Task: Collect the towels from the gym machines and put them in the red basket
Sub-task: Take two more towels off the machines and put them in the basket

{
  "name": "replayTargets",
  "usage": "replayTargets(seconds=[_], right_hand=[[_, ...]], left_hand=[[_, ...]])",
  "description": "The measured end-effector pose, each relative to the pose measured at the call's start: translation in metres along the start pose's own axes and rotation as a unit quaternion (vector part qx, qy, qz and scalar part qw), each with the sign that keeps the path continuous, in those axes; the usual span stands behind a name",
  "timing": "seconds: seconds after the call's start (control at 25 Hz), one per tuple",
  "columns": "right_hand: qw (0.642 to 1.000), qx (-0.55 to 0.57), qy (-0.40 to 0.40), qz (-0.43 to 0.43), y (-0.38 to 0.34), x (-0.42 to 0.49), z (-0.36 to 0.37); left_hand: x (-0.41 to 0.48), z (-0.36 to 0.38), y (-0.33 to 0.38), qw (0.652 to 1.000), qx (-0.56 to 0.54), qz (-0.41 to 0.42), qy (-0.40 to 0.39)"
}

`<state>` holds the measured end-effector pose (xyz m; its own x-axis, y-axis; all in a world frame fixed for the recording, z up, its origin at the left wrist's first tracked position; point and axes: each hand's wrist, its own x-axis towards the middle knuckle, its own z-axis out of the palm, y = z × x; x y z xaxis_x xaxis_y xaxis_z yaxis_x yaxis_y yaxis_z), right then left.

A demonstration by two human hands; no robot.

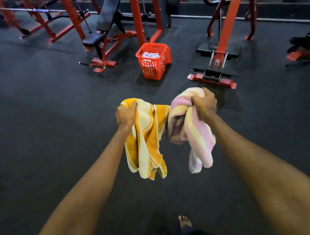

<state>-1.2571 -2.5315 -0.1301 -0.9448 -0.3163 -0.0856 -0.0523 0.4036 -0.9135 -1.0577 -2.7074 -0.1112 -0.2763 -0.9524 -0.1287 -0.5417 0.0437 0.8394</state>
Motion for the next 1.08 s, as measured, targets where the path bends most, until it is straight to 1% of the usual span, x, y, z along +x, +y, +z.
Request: replayTargets(seconds=[0.12,0.24,0.44,0.52,0.64,0.76,1.08], right_hand=[[1.0,-0.016,-0.005,0.004,-0.027,0.073,0.034],[1.0,-0.019,0.001,0.003,-0.048,0.153,0.084],[0.999,-0.041,0.014,0.001,-0.086,0.271,0.169],[0.999,-0.041,0.013,-0.005,-0.105,0.315,0.2],[0.999,-0.039,0.026,-0.014,-0.142,0.386,0.24],[0.999,-0.032,0.029,-0.012,-0.171,0.448,0.276],[1.0,-0.02,0.019,0.011,-0.208,0.642,0.396]], left_hand=[[0.074,0.022,0.031,1.0,-0.013,0.013,0.0],[0.165,0.047,0.055,1.0,-0.02,0.011,0.001],[0.311,0.086,0.091,0.999,-0.024,0.014,-0.027],[0.37,0.095,0.11,0.999,-0.028,0.016,-0.039],[0.456,0.108,0.138,0.999,-0.03,0.016,-0.032],[0.527,0.126,0.166,0.998,-0.035,0.025,-0.044],[0.73,0.195,0.217,0.999,-0.011,0.017,-0.028]])
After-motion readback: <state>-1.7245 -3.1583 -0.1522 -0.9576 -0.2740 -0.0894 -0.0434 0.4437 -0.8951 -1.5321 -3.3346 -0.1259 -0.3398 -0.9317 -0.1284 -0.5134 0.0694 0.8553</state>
